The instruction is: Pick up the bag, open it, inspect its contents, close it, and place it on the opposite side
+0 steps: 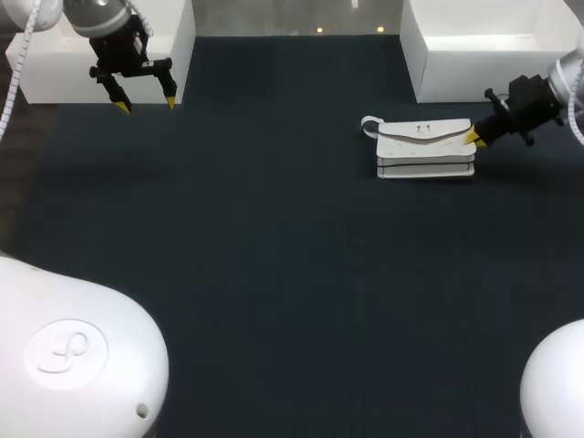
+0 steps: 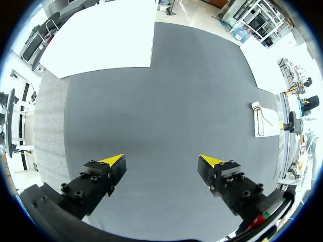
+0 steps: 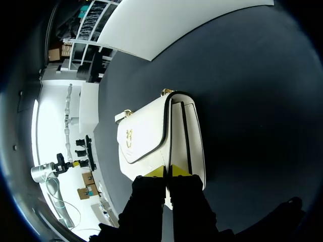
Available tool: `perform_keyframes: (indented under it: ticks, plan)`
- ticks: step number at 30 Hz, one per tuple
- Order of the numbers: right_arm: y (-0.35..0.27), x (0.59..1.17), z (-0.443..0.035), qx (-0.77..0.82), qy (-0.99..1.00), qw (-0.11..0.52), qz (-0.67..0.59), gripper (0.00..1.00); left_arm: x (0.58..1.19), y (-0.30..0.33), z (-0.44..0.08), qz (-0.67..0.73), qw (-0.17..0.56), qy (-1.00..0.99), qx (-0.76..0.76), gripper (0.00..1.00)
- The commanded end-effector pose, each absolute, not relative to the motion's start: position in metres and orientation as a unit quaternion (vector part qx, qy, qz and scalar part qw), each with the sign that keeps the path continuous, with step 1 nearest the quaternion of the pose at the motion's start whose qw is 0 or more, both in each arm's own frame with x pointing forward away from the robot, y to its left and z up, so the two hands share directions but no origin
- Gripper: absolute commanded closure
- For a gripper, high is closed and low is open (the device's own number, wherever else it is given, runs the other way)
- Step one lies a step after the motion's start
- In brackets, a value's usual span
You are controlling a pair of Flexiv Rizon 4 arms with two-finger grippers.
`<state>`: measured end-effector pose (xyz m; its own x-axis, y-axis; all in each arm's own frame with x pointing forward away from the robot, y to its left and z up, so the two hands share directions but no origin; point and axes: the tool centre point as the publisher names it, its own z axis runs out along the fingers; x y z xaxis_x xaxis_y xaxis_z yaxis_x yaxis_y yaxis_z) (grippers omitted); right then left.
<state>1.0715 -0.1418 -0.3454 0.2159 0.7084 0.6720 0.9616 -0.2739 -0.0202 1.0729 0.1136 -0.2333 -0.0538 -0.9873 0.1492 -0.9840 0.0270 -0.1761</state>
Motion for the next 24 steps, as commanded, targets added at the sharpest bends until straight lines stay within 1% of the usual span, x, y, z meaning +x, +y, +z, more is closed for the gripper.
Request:
perform_keyframes:
  ticks: [1, 17, 24]
  plan:
    - [-0.153, 1.074, -0.344, -0.748, -0.558, 0.225, -0.280, 1.00, 1.073, 0.113, -0.233, -0.115, 0.008, 0.716, -0.688, 0.00]
    - [-0.231, 1.080, -0.333, -0.771, -0.540, 0.198, -0.274, 1.00, 1.073, 0.113, -0.233, -0.115, 0.008, 0.716, -0.688, 0.00]
    - [-0.256, 1.085, -0.333, -0.776, -0.547, 0.194, -0.248, 1.00, 1.073, 0.113, -0.233, -0.115, 0.008, 0.716, -0.688, 0.00]
